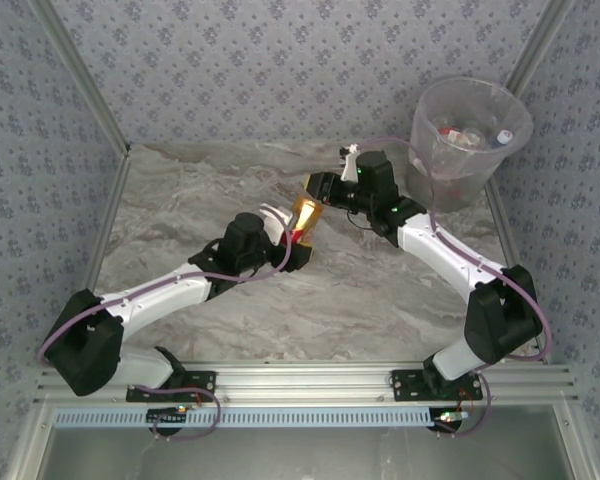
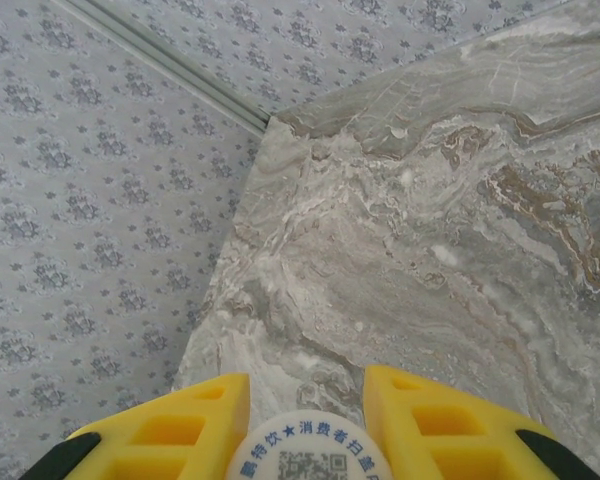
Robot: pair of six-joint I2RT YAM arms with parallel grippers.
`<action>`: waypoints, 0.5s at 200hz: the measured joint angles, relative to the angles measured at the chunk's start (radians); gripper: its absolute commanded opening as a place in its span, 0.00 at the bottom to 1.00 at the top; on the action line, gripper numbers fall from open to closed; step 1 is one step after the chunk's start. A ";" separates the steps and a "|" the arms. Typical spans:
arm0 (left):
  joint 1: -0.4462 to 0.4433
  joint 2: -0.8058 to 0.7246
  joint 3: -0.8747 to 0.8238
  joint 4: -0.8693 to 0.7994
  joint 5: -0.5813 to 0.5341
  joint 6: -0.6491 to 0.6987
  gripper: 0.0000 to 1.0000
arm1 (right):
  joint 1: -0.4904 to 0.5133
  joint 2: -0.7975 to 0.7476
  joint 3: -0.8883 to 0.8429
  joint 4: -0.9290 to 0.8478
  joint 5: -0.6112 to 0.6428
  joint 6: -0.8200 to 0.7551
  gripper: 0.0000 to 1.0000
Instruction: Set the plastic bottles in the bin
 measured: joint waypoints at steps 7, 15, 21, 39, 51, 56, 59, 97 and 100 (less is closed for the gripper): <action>0.000 0.000 0.006 -0.002 0.001 -0.003 0.99 | 0.002 0.000 0.000 -0.008 0.003 -0.005 0.00; 0.000 0.001 0.013 -0.001 0.002 -0.004 0.99 | 0.002 0.000 0.000 -0.013 0.008 -0.008 0.00; 0.000 0.001 0.020 -0.001 0.002 -0.008 0.99 | 0.002 0.000 0.000 -0.014 0.010 -0.012 0.00; 0.000 0.000 0.031 0.001 0.005 -0.008 0.99 | 0.002 0.000 0.000 -0.021 0.018 -0.020 0.00; 0.000 -0.001 0.032 0.000 0.005 -0.008 1.00 | 0.002 0.000 0.000 -0.026 0.020 -0.024 0.00; 0.000 -0.002 0.032 0.000 0.005 -0.008 1.00 | 0.002 0.000 0.000 -0.029 0.023 -0.026 0.00; 0.000 -0.002 0.032 0.000 0.005 -0.008 0.99 | 0.002 0.000 0.000 -0.031 0.023 -0.027 0.00; 0.003 -0.055 0.028 0.008 0.000 -0.014 1.00 | 0.000 0.000 0.000 -0.054 0.034 -0.035 0.00; 0.004 -0.062 0.026 0.010 -0.003 -0.016 0.99 | 0.000 0.000 0.000 -0.058 0.034 -0.035 0.00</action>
